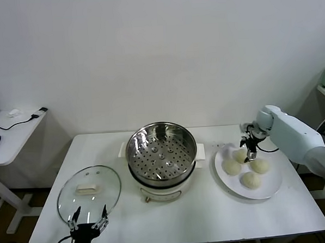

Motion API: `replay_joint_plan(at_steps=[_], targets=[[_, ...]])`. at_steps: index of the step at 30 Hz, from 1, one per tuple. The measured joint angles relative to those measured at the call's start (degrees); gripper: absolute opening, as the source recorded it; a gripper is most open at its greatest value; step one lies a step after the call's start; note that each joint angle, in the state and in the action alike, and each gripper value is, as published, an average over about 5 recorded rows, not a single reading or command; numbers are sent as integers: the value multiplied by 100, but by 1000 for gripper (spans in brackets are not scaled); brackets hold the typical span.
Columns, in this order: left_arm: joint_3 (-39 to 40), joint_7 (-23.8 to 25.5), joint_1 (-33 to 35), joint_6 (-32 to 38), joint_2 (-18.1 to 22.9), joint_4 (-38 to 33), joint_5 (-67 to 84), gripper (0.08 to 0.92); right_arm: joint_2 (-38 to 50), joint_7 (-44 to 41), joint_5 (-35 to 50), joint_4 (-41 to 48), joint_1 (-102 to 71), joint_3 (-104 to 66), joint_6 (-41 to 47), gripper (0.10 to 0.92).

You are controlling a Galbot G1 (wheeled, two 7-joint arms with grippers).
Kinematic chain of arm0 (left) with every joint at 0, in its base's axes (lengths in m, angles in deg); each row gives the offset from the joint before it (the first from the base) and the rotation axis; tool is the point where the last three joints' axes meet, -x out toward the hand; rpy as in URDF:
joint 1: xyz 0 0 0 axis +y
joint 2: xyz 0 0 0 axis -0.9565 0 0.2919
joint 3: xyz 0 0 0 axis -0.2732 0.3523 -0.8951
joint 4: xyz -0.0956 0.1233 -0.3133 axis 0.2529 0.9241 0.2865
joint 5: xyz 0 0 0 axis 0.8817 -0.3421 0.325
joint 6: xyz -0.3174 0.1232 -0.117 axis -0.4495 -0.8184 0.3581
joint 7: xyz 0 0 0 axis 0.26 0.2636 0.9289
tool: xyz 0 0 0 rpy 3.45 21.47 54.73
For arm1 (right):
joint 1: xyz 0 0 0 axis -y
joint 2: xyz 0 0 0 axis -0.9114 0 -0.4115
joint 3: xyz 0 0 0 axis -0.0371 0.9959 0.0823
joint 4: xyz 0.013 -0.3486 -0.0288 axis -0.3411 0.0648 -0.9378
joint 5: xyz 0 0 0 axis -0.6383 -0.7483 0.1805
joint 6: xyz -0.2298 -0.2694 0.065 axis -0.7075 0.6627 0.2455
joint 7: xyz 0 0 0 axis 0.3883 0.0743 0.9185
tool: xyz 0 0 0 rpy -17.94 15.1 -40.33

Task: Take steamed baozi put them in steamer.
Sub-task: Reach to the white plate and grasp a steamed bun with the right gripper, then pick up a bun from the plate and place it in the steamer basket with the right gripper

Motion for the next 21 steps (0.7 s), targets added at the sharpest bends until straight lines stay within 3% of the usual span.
replay_joint_plan(at_steps=[9, 21], targets=[[26, -8, -3, -21, 6, -9, -26, 823, -7, 30, -101, 14, 19, -54, 20, 646], [62, -19, -9, -49, 10, -102, -44, 823, 202, -129, 713, -1351, 1364, 1113, -12, 636]])
